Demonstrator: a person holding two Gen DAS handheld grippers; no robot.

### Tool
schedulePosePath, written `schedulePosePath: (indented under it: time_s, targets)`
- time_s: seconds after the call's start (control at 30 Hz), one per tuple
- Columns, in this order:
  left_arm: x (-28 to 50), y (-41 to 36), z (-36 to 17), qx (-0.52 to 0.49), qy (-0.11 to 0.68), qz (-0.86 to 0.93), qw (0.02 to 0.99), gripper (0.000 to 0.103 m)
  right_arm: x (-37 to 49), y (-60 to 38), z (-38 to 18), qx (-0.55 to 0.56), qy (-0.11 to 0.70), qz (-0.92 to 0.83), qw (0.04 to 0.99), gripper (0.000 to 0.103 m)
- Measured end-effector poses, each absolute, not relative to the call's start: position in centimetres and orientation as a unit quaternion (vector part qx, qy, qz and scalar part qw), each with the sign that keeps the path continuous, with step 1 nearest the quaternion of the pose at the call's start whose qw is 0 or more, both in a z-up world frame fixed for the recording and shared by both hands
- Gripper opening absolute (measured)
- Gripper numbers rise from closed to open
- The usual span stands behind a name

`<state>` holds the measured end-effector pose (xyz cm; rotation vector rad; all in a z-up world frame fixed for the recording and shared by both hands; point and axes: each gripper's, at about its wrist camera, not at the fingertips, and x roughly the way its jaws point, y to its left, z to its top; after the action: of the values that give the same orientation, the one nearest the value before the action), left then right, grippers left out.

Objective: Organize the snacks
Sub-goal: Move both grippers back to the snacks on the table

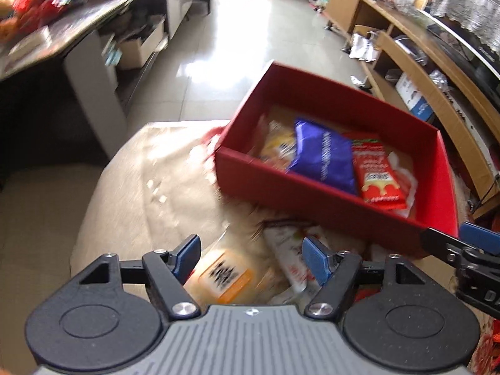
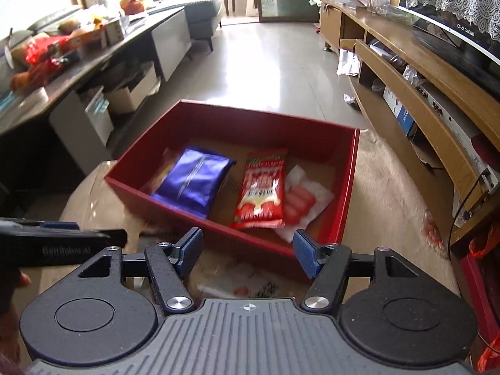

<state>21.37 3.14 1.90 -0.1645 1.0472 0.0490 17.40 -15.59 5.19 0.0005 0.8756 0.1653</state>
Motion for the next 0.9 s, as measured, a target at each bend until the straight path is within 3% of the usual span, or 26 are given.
schedulePosePath:
  time_s: [0.27,0.57,0.7,0.77,0.87,0.9]
  targets:
    - [21.2,4.1,0.1,-0.059,0.516,0.014,0.854,0.068,16.4,-14.8,4.8,0.008,0.435,0.094,0.895,0.072]
    - [22.0,3.4,-2.2,0.009,0.536,-0.037,0.843,0.081,16.8,-15.6,4.1,0.009,0.449,0.087,0.889,0.075]
    - [22.5,2.9,-4.0,0.035,0.552,-0.039,0.832,0.081,17.1,-17.1,3.6,0.028,0.463,0.075,0.883,0.077]
    - [22.5,2.2,-4.7,0.052,0.558,-0.036,0.827,0.077,17.1,-17.8,3.1,0.032,0.470,0.068,0.880,0.078]
    - [22.3,1.7,-4.2,0.050,0.559,-0.045,0.826,0.057,17.3,-18.4,1.9,0.032,0.486,0.064,0.871,0.078]
    - [22.2,1.7,-4.0,0.039,0.561,-0.049,0.825,0.055,17.5,-18.5,1.4,0.033,0.493,0.064,0.867,0.078]
